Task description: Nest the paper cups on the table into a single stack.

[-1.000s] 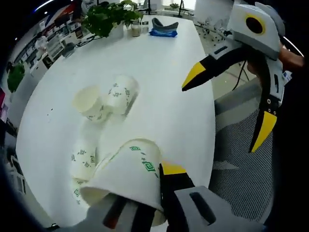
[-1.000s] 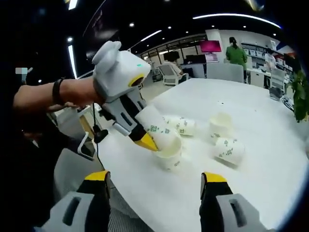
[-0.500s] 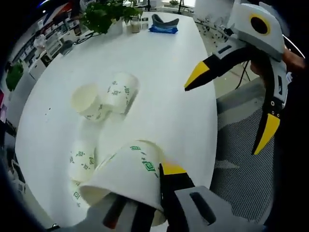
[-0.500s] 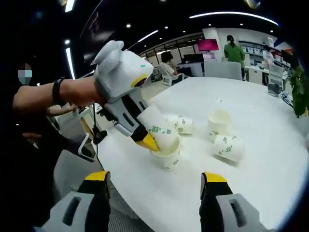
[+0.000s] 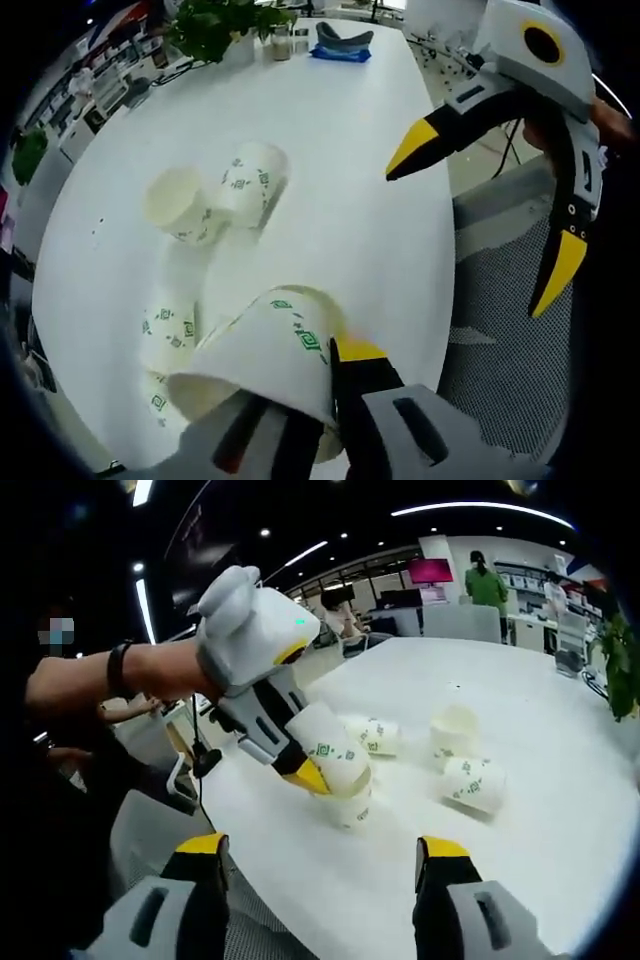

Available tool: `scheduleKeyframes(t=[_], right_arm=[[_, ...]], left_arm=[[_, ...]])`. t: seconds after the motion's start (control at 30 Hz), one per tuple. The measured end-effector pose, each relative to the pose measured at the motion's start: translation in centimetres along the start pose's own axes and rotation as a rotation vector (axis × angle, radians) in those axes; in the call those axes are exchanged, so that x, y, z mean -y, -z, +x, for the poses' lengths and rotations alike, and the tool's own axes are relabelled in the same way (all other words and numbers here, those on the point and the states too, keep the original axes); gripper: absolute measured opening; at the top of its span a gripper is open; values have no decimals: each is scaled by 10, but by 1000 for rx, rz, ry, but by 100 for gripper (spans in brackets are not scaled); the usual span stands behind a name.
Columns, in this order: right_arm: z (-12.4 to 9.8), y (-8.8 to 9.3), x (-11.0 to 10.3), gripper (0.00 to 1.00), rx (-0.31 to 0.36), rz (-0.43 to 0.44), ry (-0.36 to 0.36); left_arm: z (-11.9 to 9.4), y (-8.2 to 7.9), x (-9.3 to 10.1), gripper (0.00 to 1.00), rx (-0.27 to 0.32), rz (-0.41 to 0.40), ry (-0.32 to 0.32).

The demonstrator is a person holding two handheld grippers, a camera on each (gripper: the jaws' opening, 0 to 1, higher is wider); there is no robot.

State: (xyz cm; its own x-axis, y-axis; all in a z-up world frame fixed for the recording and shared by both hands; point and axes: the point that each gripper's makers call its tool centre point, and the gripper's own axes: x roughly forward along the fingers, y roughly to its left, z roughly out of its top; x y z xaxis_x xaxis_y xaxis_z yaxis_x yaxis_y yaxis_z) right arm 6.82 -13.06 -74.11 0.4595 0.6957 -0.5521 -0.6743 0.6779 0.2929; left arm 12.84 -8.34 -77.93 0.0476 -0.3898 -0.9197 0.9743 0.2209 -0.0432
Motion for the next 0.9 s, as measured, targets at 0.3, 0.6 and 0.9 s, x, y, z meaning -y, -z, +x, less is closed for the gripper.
scheduleKeyframes(t=[0.3,0.6,0.9], right_arm=[[-1,-5,4,77,15,2,11],[0,-4,2,77,10,-6,7],[-2,-6,4,77,19,-5,12]], left_arm=[[0,-1,-3,0,5,0,3],[1,-2,-1,4,13,5,16],[-2,0,-2,8,25,3,-2]])
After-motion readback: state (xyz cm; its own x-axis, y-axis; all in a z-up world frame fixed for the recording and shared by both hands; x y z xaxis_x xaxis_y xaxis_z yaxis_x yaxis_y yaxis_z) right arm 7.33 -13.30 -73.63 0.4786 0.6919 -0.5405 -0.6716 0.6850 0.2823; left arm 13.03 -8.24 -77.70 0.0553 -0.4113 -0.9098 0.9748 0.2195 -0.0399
